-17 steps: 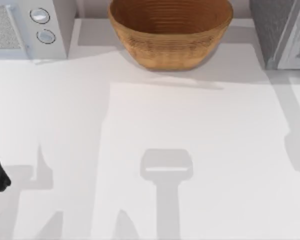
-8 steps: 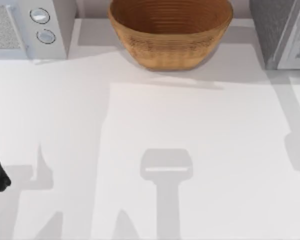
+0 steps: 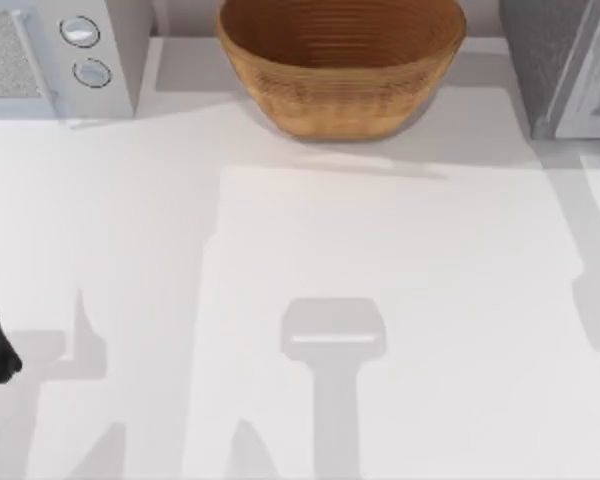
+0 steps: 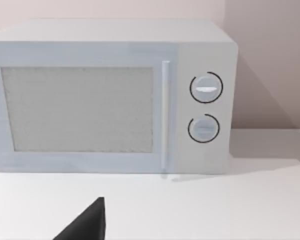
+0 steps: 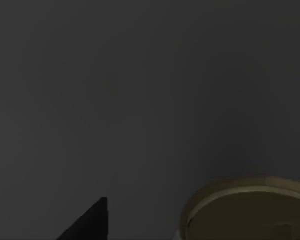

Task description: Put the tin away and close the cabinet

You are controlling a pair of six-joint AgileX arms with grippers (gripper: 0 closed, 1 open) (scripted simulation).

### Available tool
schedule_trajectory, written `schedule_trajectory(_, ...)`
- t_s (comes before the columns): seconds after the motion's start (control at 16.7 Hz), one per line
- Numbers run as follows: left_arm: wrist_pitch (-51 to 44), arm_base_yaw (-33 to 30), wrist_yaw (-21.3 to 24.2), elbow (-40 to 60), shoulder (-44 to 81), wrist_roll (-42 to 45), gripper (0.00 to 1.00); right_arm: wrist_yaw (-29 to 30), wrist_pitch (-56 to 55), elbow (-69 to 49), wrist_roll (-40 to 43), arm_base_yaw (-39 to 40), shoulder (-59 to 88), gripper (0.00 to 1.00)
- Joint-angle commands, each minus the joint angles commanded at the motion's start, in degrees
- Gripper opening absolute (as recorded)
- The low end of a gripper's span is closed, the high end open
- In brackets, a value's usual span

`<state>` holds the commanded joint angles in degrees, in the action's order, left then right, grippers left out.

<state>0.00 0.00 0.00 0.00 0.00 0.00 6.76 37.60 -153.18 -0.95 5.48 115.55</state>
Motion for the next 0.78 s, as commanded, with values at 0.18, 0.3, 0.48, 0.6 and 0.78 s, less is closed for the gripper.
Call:
schedule_trajectory(0.18,0.0,0.0,0.0,0.0,0.0,0.0,1.00,-0.4,-2.5,9.9,0.1,-0.4,-7.6,1.00)
schedule_trajectory(0.3,0.0,0.0,0.0,0.0,0.0,0.0,1.00,-0.8,-4.7,18.7,0.1,-0.7,-14.3,1.00)
schedule_trajectory(0.48,0.0,0.0,0.0,0.0,0.0,0.0,1.00,-1.5,-8.6,34.4,0.2,-1.3,-26.3,1.00)
schedule_trajectory(0.6,0.0,0.0,0.0,0.0,0.0,0.0,1.00,-2.1,-11.5,46.2,0.3,-1.7,-35.2,1.00)
schedule_trajectory(0.78,0.0,0.0,0.0,0.0,0.0,0.0,1.00,-2.9,-16.1,65.0,0.4,-2.4,-49.5,1.00)
